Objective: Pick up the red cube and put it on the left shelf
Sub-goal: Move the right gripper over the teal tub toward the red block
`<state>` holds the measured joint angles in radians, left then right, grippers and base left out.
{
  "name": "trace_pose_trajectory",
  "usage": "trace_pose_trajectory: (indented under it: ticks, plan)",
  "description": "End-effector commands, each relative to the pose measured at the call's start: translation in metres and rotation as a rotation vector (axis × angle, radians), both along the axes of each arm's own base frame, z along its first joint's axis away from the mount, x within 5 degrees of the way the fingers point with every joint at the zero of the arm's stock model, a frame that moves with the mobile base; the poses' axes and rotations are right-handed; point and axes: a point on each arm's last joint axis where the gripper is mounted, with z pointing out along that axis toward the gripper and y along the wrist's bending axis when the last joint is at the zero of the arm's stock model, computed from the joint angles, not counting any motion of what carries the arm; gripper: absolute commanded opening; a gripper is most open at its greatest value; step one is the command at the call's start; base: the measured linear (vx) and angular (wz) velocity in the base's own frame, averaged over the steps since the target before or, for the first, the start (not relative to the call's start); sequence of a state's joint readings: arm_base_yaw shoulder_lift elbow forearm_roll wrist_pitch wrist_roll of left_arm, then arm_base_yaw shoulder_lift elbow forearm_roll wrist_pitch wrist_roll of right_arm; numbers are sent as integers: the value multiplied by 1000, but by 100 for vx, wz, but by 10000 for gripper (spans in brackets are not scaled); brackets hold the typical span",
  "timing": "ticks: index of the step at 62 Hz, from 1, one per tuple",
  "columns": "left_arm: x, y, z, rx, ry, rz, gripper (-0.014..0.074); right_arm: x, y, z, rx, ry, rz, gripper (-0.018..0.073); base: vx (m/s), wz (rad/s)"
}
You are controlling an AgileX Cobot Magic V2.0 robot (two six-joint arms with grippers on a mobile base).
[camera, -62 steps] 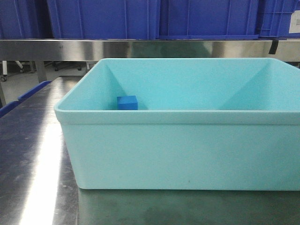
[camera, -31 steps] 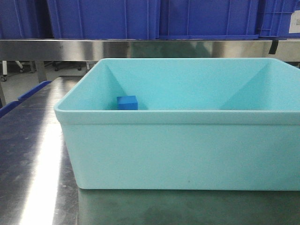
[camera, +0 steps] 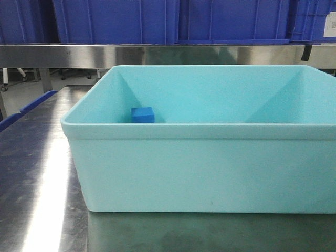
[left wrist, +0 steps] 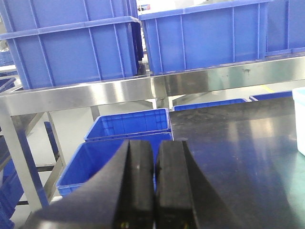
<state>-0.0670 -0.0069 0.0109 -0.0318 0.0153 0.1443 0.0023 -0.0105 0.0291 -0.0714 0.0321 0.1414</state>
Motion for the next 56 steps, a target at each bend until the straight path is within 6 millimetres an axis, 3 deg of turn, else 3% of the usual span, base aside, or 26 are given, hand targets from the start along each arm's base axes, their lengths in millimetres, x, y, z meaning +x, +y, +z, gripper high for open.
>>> trace_pose_trajectory:
  ticks: [1, 44, 56]
  plan:
    - [1, 0, -1, -13, -50, 1, 106, -4, 1, 17, -14, -133, 4, 49, 0, 0]
    - [1, 0, -1, -13, -50, 1, 106, -4, 1, 22, -13, -177, 7, 49, 0, 2]
    - [1, 0, -1, -13, -50, 1, 106, 6, 0, 33, -13, -62, 3, 49, 0, 0]
